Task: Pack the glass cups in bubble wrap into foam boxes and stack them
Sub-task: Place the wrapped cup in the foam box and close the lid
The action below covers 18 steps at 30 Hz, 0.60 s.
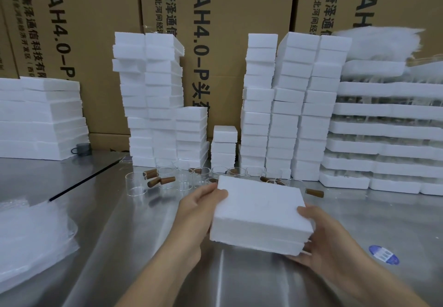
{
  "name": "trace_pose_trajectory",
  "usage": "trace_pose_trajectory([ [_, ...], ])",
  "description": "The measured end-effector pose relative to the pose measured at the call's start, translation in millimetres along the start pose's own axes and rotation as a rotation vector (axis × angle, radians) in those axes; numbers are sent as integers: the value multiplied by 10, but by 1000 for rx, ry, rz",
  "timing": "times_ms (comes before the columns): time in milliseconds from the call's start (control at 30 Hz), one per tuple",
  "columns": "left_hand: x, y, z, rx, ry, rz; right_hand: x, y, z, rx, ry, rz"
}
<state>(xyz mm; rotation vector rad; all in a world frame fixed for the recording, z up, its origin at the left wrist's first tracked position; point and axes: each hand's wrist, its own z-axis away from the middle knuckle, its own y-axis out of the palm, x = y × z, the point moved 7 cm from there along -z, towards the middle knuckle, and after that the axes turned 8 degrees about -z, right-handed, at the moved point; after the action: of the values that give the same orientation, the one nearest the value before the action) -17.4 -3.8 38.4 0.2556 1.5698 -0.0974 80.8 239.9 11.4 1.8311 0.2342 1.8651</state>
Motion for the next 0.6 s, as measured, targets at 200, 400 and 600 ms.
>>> trace_pose_trajectory([
  [200, 79, 192, 139, -1, -49, 242, -25, 101, -25, -31, -53, -147],
  [400, 6, 244, 128, -27, -61, 376, -174, 249, -58, 130, 13, -61],
  [600, -8, 344, 99, 97, -25, 231, -361, 267, -106, 164, -3, 111],
])
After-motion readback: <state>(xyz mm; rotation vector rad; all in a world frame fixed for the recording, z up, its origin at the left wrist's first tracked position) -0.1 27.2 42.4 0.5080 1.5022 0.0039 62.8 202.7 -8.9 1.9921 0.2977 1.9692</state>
